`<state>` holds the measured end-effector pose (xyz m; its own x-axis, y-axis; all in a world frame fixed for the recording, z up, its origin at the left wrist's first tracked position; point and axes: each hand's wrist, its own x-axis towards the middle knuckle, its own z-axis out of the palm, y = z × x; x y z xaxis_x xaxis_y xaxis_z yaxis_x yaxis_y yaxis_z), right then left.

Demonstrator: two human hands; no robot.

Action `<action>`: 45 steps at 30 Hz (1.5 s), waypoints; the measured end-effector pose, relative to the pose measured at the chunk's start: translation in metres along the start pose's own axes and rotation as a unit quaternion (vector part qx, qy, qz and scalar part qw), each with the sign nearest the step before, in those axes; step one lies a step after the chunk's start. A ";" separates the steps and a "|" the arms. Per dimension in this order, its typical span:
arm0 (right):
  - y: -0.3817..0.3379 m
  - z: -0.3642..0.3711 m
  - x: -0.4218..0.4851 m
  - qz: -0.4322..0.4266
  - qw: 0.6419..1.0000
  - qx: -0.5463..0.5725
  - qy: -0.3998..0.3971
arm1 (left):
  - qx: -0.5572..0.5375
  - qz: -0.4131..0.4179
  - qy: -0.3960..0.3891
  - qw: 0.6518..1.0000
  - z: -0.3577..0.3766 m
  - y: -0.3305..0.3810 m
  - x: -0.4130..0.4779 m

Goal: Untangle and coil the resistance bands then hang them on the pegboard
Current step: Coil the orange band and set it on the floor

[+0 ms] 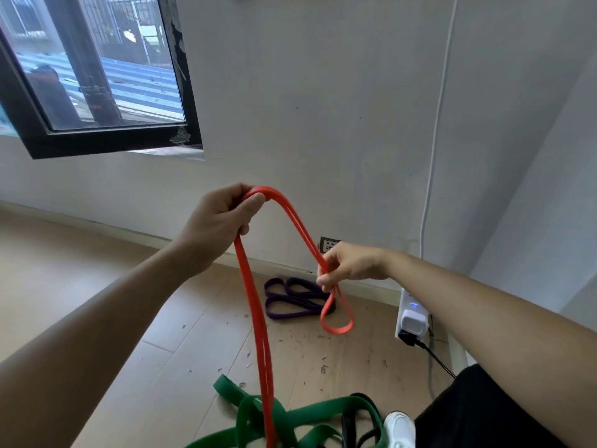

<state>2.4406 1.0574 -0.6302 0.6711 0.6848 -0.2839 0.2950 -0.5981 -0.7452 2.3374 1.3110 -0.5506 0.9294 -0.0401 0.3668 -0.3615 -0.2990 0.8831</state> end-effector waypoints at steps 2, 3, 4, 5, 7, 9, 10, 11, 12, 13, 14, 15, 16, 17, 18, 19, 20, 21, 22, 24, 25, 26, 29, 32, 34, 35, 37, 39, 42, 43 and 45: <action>-0.009 0.005 0.001 -0.017 1.000 0.012 0.000 | 0.014 0.010 -0.008 1.000 0.001 0.004 0.002; -0.015 0.008 0.000 -0.031 0.999 0.024 0.003 | 0.016 0.008 -0.014 1.000 0.002 0.004 0.002; -0.022 0.010 0.000 -0.050 0.998 0.044 0.007 | 0.019 0.004 -0.022 1.000 0.004 0.003 0.002; -0.032 0.011 -0.001 -0.074 0.995 0.067 0.010 | 0.024 -0.002 -0.034 0.999 0.006 0.002 0.001; -0.053 0.013 -0.004 -0.120 0.986 0.117 0.014 | 0.044 -0.009 -0.062 0.997 0.011 -0.001 -0.001; -0.072 0.011 -0.008 -0.142 0.975 0.171 0.023 | 0.067 -0.012 -0.079 0.995 0.013 -0.005 -0.002; -0.079 0.010 -0.011 -0.147 0.970 0.191 0.039 | 0.072 -0.012 -0.081 0.994 0.012 -0.007 -0.003; -0.085 0.008 -0.013 -0.152 0.966 0.200 0.064 | 0.074 -0.013 -0.081 0.994 0.011 -0.009 -0.003; -0.088 0.007 -0.015 -0.160 0.962 0.201 0.095 | 0.073 -0.017 -0.081 0.994 0.010 -0.012 -0.003; -0.090 0.006 -0.017 -0.170 0.957 0.199 0.124 | 0.071 -0.022 -0.082 0.994 0.009 -0.015 -0.003; -0.091 0.005 -0.017 -0.180 0.952 0.197 0.150 | 0.070 -0.028 -0.086 0.993 0.008 -0.018 -0.004; -0.092 0.004 -0.018 -0.188 0.946 0.199 0.173 | 0.071 -0.032 -0.091 0.993 0.007 -0.021 -0.005; -0.092 0.002 -0.019 -0.195 0.939 0.206 0.195 | 0.071 -0.037 -0.096 0.992 0.007 -0.024 -0.006; -0.093 -0.001 -0.020 -0.202 0.931 0.216 0.216 | 0.067 -0.042 -0.102 0.992 0.007 -0.027 -0.008; -0.094 -0.004 -0.021 -0.208 0.922 0.229 0.235 | 0.060 -0.048 -0.108 0.991 0.007 -0.029 -0.009; -0.093 -0.007 -0.023 -0.214 0.912 0.243 0.253 | 0.053 -0.052 -0.113 0.991 0.006 -0.032 -0.010; -0.092 -0.010 -0.024 -0.218 0.902 0.256 0.270 | 0.049 -0.055 -0.119 0.990 0.006 -0.034 -0.011; -0.090 -0.013 -0.024 -0.221 0.894 0.265 0.286 | 0.045 -0.056 -0.125 0.989 0.006 -0.035 -0.013; -0.089 -0.015 -0.024 -0.221 0.888 0.270 0.300 | 0.042 -0.057 -0.134 0.988 0.006 -0.036 -0.014; -0.086 -0.020 -0.025 -0.225 0.877 0.276 0.321 | 0.037 -0.056 -0.157 0.985 0.008 -0.036 -0.017; -0.085 -0.022 -0.027 -0.225 0.872 0.283 0.329 | 0.036 -0.055 -0.168 0.984 0.010 -0.036 -0.018; -0.085 -0.025 -0.028 -0.224 0.866 0.294 0.337 | 0.038 -0.052 -0.176 0.982 0.011 -0.036 -0.019; -0.084 -0.033 -0.034 -0.216 0.847 0.335 0.352 | 0.054 -0.041 -0.173 0.983 0.013 -0.037 -0.020; -0.072 -0.039 -0.039 -0.199 0.866 0.346 0.302 | 0.025 -0.043 -0.103 0.993 0.009 -0.032 -0.016; -0.061 -0.041 -0.042 -0.165 0.910 0.299 0.234 | -0.026 -0.043 -0.045 0.998 0.004 -0.021 -0.012; -0.056 -0.040 -0.042 -0.143 0.932 0.269 0.198 | -0.047 -0.037 -0.022 0.998 0.002 -0.015 -0.010; -0.050 -0.032 -0.039 -0.104 0.961 0.221 0.131 | -0.067 -0.019 -0.001 0.998 0.001 -0.004 -0.007; -0.052 -0.020 -0.034 -0.093 0.977 0.176 0.079 | -0.067 -0.013 -0.008 0.998 0.005 0.001 -0.007; -0.063 -0.005 -0.030 -0.110 0.981 0.153 0.048 | -0.025 -0.017 -0.043 0.999 0.015 -0.003 -0.011; -0.069 -0.002 -0.030 -0.120 0.979 0.157 0.045 | -0.006 -0.018 -0.060 0.998 0.018 -0.006 -0.013; -0.081 0.001 -0.031 -0.134 0.978 0.156 0.045 | 0.026 -0.026 -0.102 0.994 0.023 -0.011 -0.015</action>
<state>2.3951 1.0855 -0.5617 0.6602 0.7510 -0.0095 0.2563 -0.2371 -0.9371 2.3289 1.2929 -0.5732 0.9447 -0.2137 0.2488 -0.3123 -0.3550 0.8811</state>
